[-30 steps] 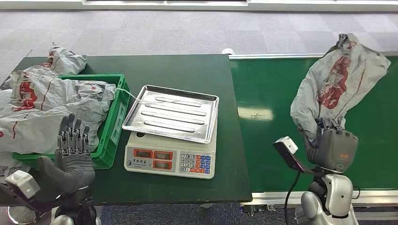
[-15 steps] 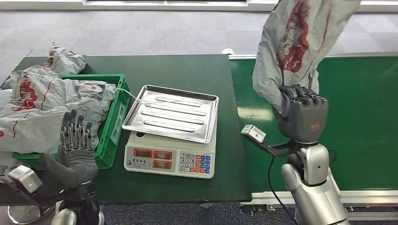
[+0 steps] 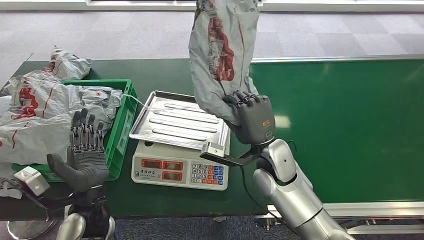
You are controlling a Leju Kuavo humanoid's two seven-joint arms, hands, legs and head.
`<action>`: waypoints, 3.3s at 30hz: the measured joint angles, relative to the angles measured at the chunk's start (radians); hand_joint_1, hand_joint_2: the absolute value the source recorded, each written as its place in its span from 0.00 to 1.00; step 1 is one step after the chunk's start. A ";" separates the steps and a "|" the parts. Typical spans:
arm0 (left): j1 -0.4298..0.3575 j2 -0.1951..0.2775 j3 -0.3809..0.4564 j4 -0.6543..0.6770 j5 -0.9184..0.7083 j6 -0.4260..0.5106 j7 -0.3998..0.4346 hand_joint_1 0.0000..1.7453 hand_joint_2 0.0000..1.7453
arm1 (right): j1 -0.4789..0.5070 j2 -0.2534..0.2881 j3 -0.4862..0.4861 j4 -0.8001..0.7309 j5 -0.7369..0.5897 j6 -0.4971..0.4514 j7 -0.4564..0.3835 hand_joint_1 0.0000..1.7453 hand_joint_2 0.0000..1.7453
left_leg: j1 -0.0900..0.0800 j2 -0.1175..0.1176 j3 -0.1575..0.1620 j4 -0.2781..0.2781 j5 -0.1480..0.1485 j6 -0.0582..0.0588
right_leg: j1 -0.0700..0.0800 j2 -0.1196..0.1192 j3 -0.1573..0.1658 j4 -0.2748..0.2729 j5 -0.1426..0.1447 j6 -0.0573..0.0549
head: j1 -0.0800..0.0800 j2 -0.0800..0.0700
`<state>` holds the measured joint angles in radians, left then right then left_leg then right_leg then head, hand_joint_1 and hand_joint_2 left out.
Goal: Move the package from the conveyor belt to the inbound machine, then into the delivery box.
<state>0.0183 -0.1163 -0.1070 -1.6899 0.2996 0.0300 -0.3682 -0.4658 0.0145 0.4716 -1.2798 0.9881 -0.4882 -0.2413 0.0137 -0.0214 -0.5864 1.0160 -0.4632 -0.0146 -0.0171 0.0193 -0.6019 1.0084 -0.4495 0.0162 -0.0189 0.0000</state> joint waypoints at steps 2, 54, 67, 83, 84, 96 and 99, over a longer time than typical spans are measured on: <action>-0.013 0.002 -0.001 0.002 0.007 0.000 0.000 0.00 0.00 | -0.012 0.036 0.023 0.032 -0.150 0.055 -0.053 1.00 1.00 | 0.000 -0.001 0.000 0.000 0.000 -0.001 | 0.001 -0.001 0.000 0.000 0.000 0.000 | 0.000 0.000; -0.084 0.001 -0.021 0.028 -0.054 0.002 0.016 0.00 0.00 | -0.018 0.166 -0.008 0.163 -0.348 0.191 -0.060 0.00 0.00 | 0.001 -0.001 -0.001 0.000 0.002 -0.002 | 0.002 0.000 -0.002 0.001 0.001 -0.002 | 0.000 0.000; -0.111 0.023 -0.012 -0.030 -0.459 0.191 0.006 0.00 0.00 | 0.393 0.095 -0.040 -0.632 -0.647 -0.028 -0.346 0.00 1.00 | 0.001 -0.001 -0.001 0.000 -0.003 -0.002 | 0.002 -0.002 -0.002 0.000 -0.003 -0.003 | 0.000 0.000; -0.295 0.166 -0.001 0.028 -0.897 0.161 0.180 0.00 0.00 | 0.435 0.087 -0.136 -0.747 -0.747 0.065 -0.347 0.00 1.00 | 0.002 -0.001 0.000 0.000 0.001 -0.004 | 0.003 -0.002 -0.001 0.001 0.000 -0.005 | 0.000 0.000; -0.305 0.176 -0.004 0.041 -0.931 0.146 0.195 0.00 0.00 | 0.434 0.087 -0.137 -0.747 -0.749 0.070 -0.346 0.00 1.00 | 0.002 -0.001 0.000 0.000 0.001 -0.004 | 0.003 -0.002 -0.001 0.001 0.000 -0.005 | 0.000 0.000; -0.525 0.309 -0.095 0.389 -1.130 0.023 0.249 0.00 0.00 | 0.424 0.077 -0.141 -0.726 -0.779 0.095 -0.348 0.00 1.00 | 0.002 0.002 0.000 0.000 0.002 -0.005 | 0.003 0.001 -0.003 0.002 0.002 -0.006 | 0.000 0.000; -0.563 0.325 -0.126 0.454 -1.164 -0.040 0.264 0.00 0.00 | 0.418 0.072 -0.141 -0.717 -0.795 0.095 -0.349 0.00 1.00 | 0.002 0.001 0.000 0.000 0.002 -0.005 | 0.003 0.001 -0.003 0.002 0.002 -0.006 | 0.000 0.000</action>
<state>-0.5443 0.2089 -0.2335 -1.2360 -0.8643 -0.0102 -0.1038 -0.0478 0.0862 0.3306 -1.9972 0.1935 -0.3928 -0.5904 0.0158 -0.0202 -0.5866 1.0160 -0.4613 -0.0200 -0.0143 0.0201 -0.6050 1.0102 -0.4472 0.0099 -0.0189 0.0000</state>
